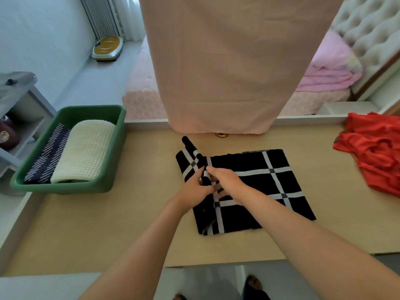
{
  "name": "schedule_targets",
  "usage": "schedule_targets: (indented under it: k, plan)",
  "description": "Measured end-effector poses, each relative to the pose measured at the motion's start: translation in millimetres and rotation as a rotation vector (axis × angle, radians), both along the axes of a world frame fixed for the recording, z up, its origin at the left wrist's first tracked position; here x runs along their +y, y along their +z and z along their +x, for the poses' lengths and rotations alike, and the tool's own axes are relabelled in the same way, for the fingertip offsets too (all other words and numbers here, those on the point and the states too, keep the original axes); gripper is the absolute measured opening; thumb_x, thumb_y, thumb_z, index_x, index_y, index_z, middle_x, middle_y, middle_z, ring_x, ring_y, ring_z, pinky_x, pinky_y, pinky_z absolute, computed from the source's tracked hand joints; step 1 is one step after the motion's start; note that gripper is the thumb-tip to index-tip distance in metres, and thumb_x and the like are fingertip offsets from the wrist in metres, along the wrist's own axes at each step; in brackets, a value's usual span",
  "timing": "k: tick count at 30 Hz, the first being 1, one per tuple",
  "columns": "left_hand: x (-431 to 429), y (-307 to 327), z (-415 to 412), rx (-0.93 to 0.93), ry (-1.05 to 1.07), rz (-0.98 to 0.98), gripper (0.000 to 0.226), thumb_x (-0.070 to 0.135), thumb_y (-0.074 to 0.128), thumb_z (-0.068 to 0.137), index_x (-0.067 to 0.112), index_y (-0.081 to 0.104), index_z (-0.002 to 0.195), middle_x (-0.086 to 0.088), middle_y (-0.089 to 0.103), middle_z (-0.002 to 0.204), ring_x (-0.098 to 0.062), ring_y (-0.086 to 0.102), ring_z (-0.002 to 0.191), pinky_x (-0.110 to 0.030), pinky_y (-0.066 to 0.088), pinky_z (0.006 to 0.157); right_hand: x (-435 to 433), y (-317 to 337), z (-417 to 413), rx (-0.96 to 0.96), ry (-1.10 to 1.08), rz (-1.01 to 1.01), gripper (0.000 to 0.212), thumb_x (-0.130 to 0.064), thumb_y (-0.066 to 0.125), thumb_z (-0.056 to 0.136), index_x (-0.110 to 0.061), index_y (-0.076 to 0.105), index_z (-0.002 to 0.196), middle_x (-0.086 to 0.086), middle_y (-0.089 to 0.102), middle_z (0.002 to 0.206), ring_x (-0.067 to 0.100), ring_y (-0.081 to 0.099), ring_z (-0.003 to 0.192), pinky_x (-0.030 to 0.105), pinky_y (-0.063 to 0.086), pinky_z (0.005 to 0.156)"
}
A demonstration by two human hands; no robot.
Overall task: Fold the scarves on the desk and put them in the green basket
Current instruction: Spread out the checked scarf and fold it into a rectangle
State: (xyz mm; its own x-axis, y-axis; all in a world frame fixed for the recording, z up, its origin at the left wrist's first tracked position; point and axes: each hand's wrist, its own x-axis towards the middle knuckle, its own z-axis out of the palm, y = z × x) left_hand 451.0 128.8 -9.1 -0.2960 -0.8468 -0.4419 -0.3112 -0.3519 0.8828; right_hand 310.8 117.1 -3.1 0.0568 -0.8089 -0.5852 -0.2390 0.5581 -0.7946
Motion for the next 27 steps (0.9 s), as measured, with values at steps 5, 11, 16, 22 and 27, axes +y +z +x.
schedule_targets:
  k: [5,11,16,22,27]
  plan:
    - [-6,3,-83,0.058,-0.206,-0.019,0.062,0.012,0.070,0.083,0.034,0.046,0.135,0.011,0.067,0.089,-0.001,0.064,0.085,-0.012,0.045,0.073,4,1,-81,0.175,-0.077,-0.010,0.022,-0.029,0.055,0.098,-0.021,0.070,0.111,0.003,0.071,0.103,0.023,0.069,0.090,0.035,0.061,0.064]
    - [1,-29,-151,-0.236,-0.164,-0.091,0.052,0.021,0.058,0.090,0.027,0.048,0.140,0.002,0.069,0.091,-0.017,0.065,0.085,-0.024,0.051,0.076,31,-22,-172,0.322,-0.123,-0.050,0.025,-0.009,0.046,0.095,-0.015,0.070,0.099,0.009,0.066,0.078,0.021,0.061,0.065,0.030,0.049,0.053]
    - [10,-55,-172,-0.582,-0.109,-0.566,0.039,0.013,0.050,0.094,0.024,0.056,0.131,0.008,0.058,0.113,-0.013,0.050,0.111,-0.029,0.046,0.096,29,-31,-222,0.372,-0.319,-0.264,0.036,-0.009,0.038,0.096,-0.023,0.063,0.118,-0.005,0.065,0.092,0.011,0.058,0.068,0.026,0.043,0.056]
    - [30,-84,-189,-0.852,-0.331,-0.482,0.062,0.034,0.058,0.092,0.030,0.033,0.148,0.000,0.025,0.154,-0.023,0.020,0.142,-0.039,0.026,0.116,52,-71,-271,0.480,-0.044,-0.017,0.050,-0.026,0.049,0.097,-0.017,0.039,0.145,0.005,0.062,0.123,0.023,0.061,0.104,0.028,0.046,0.076]
    - [33,-93,-187,-0.905,-0.418,-0.361,0.079,0.045,0.064,0.087,0.032,0.022,0.152,-0.002,0.011,0.159,-0.027,0.013,0.145,-0.045,0.025,0.117,56,-82,-284,0.633,0.132,-0.065,0.064,-0.003,0.047,0.090,-0.018,0.031,0.150,0.008,0.052,0.141,0.027,0.055,0.122,0.031,0.048,0.089]
